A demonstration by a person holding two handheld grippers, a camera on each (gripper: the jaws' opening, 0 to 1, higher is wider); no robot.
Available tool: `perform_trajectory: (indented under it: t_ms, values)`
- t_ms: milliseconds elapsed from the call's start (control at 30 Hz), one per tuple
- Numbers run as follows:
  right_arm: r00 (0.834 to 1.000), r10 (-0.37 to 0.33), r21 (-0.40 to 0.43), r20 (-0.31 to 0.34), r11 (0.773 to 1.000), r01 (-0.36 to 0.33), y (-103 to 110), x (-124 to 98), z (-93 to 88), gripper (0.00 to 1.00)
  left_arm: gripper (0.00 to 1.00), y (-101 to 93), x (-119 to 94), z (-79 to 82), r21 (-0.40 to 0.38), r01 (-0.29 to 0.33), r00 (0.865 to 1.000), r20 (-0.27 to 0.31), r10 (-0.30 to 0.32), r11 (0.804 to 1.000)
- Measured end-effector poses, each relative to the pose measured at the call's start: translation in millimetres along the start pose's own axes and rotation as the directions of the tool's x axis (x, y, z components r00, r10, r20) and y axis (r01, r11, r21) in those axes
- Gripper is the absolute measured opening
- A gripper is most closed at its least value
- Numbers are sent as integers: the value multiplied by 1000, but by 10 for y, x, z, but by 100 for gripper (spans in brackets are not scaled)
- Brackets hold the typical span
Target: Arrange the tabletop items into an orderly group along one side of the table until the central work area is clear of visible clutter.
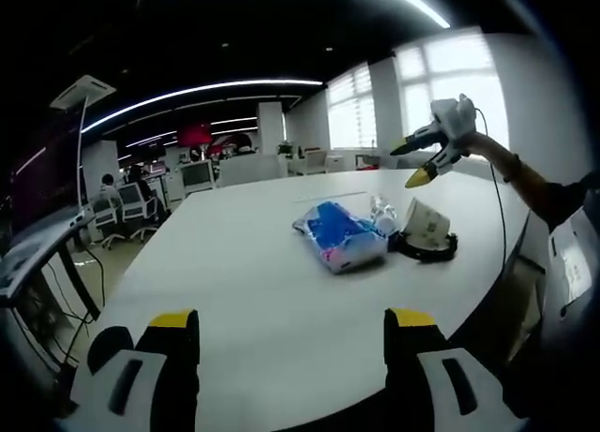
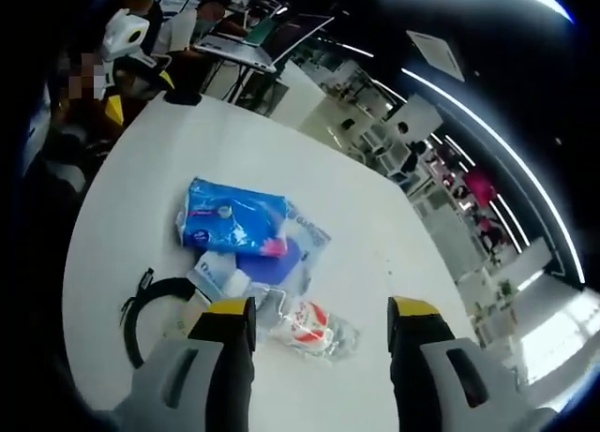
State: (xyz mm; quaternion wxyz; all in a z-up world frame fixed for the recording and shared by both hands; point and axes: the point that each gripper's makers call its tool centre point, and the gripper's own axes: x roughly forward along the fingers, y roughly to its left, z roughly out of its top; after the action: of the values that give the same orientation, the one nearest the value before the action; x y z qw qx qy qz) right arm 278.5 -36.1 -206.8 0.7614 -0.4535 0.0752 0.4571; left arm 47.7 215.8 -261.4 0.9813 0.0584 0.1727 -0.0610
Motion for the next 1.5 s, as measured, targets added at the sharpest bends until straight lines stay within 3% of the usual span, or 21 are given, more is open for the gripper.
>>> perform_trajectory:
  t_ms: [600, 767, 1200, 1400, 1500]
  values:
    - [997, 61, -48, -45, 997, -63, 142, 167, -63, 53, 80, 14, -56, 4, -36, -1, 1000, 26, 2, 999]
    - [995, 85, -91, -49, 992, -89, 208, 224, -32, 48, 80, 18, -76, -15, -47, -11, 1000, 24, 12, 999]
    - [992, 113, -103, -47, 988, -117, 270, 298, 18, 45, 79, 15, -94, 29, -43, -14, 999, 33, 16, 999]
    - [988, 152, -97, -37, 983, -155, 321, 319, 40, 43, 79, 8, -104, 17, -47, -16, 999, 32, 17, 999]
    - [982, 180, -122, -66, 975, -186, 352, 339, 19, 40, 79, 27, -119, 22, -45, -23, 999, 37, 24, 999]
